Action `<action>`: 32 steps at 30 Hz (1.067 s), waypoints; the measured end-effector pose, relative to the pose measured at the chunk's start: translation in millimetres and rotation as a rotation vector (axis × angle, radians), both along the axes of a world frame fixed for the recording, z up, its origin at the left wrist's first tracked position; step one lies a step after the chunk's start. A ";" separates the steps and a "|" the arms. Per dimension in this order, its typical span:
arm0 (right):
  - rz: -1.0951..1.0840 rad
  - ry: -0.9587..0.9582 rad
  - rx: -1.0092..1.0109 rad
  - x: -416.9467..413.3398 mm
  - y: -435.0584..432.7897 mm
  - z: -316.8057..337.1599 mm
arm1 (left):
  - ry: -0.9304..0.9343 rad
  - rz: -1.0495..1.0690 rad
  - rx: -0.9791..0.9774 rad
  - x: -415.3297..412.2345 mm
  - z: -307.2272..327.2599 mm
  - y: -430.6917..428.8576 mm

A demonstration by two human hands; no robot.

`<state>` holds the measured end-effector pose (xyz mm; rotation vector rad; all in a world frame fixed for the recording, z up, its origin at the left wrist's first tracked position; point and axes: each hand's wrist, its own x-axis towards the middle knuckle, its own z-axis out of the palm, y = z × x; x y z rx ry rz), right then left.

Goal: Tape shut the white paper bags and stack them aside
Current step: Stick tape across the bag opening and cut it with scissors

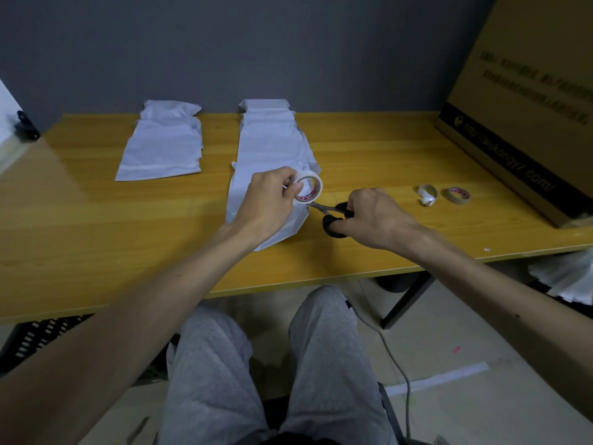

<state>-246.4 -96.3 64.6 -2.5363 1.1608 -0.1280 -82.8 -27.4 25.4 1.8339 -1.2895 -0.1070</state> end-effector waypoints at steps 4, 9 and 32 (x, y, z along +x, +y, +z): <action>-0.011 -0.013 -0.003 -0.5 -1.1 -2.7 | 0.014 0.002 0.000 -0.1 0.3 0.1; -0.033 -0.050 0.029 -4.1 -2.9 -6.8 | 0.038 0.009 0.006 -1.7 -0.2 0.2; -0.177 0.173 0.006 -31.0 -60.9 -20.4 | 0.528 0.118 0.095 7.3 -49.3 11.8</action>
